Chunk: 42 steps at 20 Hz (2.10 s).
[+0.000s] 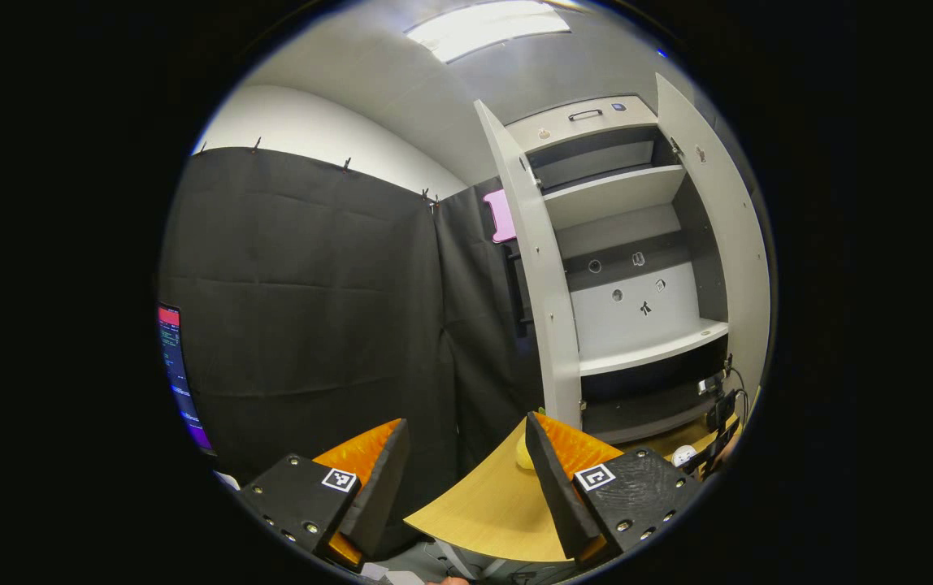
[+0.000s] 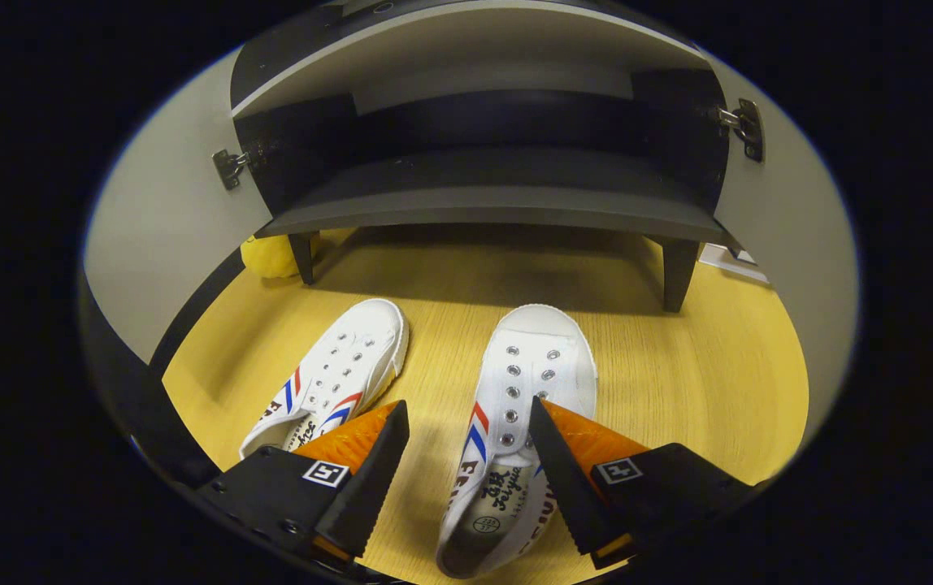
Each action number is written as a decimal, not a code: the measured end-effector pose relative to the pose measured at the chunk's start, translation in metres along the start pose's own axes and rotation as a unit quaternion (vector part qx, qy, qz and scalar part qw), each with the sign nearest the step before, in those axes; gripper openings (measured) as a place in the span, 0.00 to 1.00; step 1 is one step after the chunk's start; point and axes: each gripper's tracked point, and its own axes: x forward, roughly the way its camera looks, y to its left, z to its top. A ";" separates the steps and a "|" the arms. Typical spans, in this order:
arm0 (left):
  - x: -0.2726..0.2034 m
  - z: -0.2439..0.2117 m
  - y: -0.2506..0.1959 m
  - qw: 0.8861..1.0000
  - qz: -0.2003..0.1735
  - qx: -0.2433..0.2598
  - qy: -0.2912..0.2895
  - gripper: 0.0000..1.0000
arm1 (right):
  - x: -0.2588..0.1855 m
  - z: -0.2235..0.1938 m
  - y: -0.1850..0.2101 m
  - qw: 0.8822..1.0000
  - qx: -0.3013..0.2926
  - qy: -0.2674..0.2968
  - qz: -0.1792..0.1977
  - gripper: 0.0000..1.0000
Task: Grab one shoe with the right hand and put it into the shoe cabinet, grab the other shoe with the left hand and put it into the shoe cabinet; then close the right door with the right hand and the left door with the left hand.
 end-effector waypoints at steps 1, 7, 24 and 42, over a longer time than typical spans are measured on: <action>0.000 0.000 0.000 1.000 -0.001 -0.001 0.000 0.78 | 0.000 -0.003 0.001 1.000 0.000 0.012 0.004 0.85; 0.004 0.002 -0.001 1.000 -0.007 0.002 0.002 0.78 | 0.012 -0.014 0.004 0.998 -0.036 0.049 -0.005 0.88; 0.002 0.005 -0.009 0.999 -0.053 -0.005 -0.005 0.78 | -0.012 0.001 -0.022 1.000 -0.002 0.002 -0.019 0.01; -0.006 0.017 -0.064 0.992 -0.121 -0.016 -0.024 0.78 | -0.137 0.114 0.006 0.987 0.022 -0.146 0.067 0.01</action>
